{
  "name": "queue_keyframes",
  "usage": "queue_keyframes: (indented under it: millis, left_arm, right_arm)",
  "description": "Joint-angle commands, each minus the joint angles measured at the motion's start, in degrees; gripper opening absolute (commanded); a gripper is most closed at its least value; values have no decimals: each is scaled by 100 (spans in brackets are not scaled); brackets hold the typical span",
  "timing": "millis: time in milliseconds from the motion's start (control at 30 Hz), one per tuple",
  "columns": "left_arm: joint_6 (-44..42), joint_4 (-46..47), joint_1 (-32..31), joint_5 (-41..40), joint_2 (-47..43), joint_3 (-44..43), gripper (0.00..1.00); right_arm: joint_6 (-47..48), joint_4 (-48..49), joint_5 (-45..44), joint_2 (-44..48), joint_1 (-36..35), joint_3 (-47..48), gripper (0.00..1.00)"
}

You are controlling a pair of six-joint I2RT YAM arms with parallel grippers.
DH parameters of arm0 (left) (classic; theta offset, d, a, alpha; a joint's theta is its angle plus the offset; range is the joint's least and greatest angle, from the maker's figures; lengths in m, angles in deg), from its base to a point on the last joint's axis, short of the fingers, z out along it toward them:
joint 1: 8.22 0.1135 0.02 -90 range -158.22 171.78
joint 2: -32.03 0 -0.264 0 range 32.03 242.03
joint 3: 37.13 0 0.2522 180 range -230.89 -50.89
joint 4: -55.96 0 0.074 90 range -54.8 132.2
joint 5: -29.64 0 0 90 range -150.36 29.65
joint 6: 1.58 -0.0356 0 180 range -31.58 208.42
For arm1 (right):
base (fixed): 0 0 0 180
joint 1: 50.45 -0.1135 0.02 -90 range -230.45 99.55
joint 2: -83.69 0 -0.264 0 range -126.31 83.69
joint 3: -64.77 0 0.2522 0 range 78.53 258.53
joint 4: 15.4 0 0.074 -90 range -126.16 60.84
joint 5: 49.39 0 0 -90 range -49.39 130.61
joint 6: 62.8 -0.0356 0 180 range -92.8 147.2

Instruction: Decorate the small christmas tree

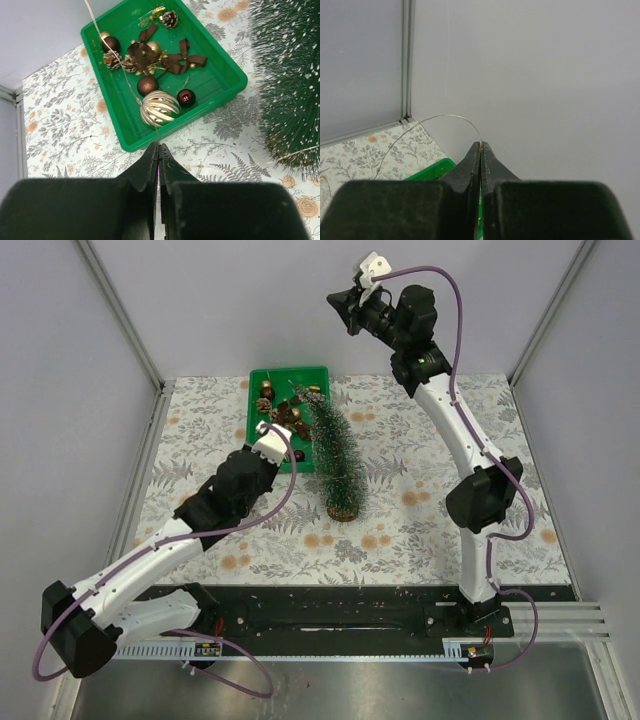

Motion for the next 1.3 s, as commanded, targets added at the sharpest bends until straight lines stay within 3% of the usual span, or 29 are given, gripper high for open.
queue_keyframes:
  millis: [0,167,400,533,867,1267]
  left_arm:
    - [-39,636,69,528,287,-380,6]
    - [-241,1241,69,739,735,-503,16]
    - [-434,1876,87,862,974,-433,60]
    - [-514,2017,104,959,921,-328,70]
    - [-654,2034,218,977,280,164,77]
    - [-531,1209,421,1880,-696,183,79]
  right_arm:
    - [140,43,-520,-158,58,268,0]
    - [-264,331,-767,-115,418,-283,0]
    - [-844,1439,-1109,790,1077,-2278,0]
    - [-976,1765,-1390,1308,1490,-3263,0]
    - [-766,1836,-2541,2784,1887,-5144,0]
    - [-704,-97,-5556,4648,1887,-6709,0]
